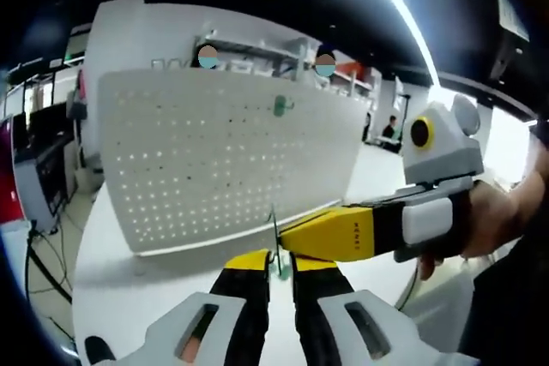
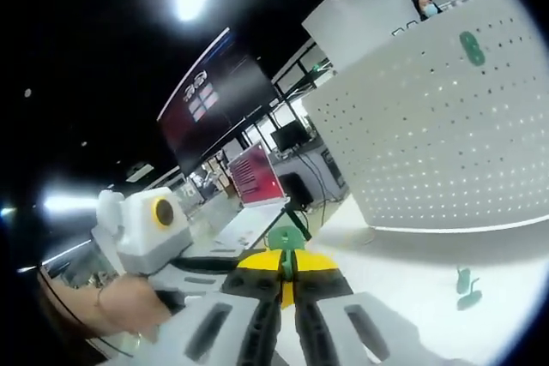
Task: Insert the hook assembly into the mounting plate slot until the hook locks in place.
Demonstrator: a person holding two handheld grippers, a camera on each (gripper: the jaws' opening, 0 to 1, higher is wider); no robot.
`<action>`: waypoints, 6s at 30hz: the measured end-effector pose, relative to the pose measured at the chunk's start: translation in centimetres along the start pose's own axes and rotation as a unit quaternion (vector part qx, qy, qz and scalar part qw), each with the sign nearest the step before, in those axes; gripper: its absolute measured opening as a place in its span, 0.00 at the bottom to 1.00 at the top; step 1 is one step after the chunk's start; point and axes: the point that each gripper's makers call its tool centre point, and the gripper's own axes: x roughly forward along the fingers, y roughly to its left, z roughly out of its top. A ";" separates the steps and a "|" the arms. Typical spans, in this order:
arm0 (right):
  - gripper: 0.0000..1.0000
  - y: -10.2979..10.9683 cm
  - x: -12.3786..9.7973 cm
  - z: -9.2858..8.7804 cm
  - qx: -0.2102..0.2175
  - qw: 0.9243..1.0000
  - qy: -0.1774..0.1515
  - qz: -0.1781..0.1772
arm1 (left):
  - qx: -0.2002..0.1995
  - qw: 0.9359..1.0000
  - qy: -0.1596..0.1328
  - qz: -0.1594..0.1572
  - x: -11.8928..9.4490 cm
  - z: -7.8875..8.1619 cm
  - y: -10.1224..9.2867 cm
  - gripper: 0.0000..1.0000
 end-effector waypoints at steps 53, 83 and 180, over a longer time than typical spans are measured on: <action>0.00 -4.9 -3.4 8.0 -0.124 0.974 -0.137 -0.135 | -0.021 0.997 -0.080 0.002 -2.0 2.5 -0.6 1.00; 0.00 -18.4 -7.6 19.0 -0.163 0.909 -0.232 -0.304 | -0.039 0.997 -0.059 0.008 -1.6 1.6 1.1 1.00; 0.21 -17.8 -15.4 24.4 -0.172 0.887 -0.270 -0.333 | -0.042 0.998 -0.001 0.044 -2.4 -1.5 3.0 0.97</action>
